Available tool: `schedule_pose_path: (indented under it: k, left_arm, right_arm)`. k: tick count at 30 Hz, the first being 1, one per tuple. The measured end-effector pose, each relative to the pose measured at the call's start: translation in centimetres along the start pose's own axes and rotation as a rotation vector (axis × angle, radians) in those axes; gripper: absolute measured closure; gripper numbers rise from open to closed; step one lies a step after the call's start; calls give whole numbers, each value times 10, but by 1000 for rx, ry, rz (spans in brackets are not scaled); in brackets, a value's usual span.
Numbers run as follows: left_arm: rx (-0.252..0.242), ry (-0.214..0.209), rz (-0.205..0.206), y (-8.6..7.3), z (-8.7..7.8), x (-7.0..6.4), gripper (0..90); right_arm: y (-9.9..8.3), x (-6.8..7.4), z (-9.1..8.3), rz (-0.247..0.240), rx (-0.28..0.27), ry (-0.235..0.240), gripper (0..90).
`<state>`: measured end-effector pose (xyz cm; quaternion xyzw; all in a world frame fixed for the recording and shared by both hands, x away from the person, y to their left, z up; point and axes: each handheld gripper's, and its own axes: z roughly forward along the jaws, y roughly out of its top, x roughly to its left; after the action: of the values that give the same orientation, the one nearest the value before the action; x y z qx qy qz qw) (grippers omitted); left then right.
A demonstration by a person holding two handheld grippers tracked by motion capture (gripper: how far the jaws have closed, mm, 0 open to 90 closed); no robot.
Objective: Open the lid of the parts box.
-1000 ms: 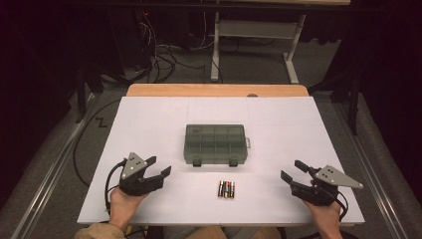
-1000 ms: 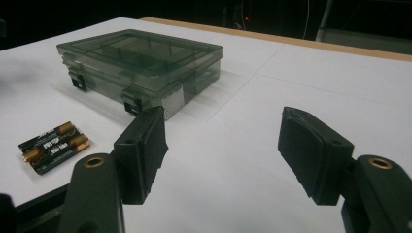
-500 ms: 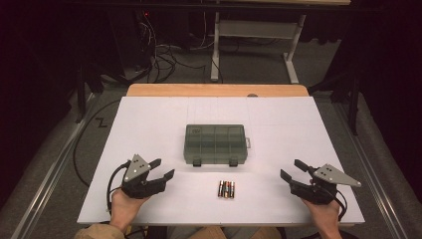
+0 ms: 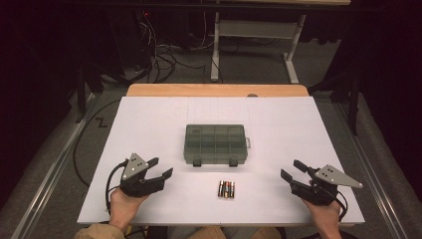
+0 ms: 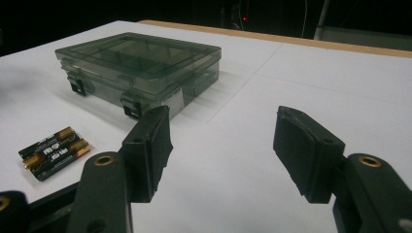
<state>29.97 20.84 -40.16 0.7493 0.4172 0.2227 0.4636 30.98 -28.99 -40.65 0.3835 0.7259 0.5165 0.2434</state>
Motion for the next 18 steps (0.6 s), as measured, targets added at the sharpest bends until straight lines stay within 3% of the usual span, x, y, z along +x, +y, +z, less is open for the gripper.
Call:
schedule_pose_path:
  k: [14,18]
  left_arm:
    - [-18,-19,1,4,4,-2,386]
    - [-31,-10,9,6,5,-3,383]
  right_arm:
    - [5,1,5,10,-28,4,403]
    - [8,4,5,-13,-37,5,403]
